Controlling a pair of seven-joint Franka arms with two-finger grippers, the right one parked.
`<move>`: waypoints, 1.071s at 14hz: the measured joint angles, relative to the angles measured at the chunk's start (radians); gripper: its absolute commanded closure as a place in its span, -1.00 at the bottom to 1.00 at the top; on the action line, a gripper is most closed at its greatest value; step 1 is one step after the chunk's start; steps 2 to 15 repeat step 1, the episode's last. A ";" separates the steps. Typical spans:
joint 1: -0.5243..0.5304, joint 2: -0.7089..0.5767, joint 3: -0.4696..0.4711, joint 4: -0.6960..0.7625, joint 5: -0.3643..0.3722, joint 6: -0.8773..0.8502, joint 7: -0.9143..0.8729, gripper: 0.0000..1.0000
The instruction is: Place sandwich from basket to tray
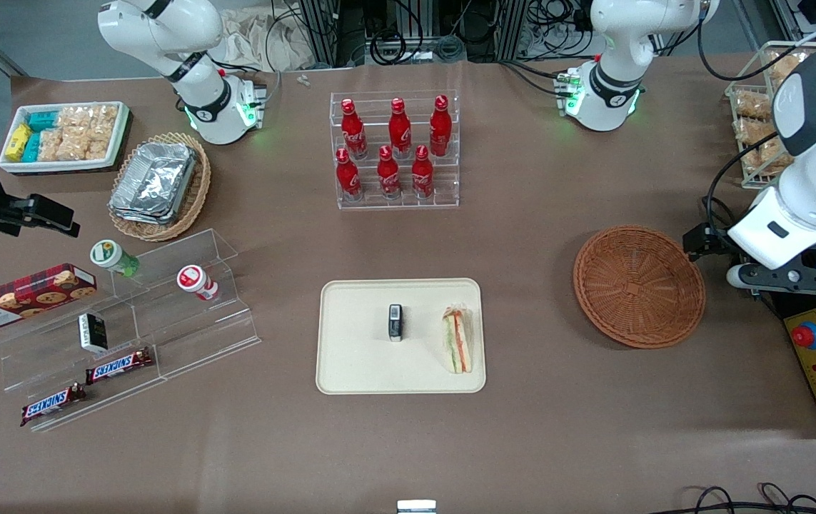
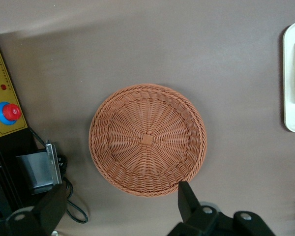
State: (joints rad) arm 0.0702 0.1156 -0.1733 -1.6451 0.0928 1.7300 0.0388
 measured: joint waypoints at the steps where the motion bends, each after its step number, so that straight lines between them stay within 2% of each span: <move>1: 0.000 0.000 0.000 0.001 0.000 -0.002 0.004 -1.00; 15: 0.000 0.000 0.000 0.001 0.000 -0.002 0.004 -1.00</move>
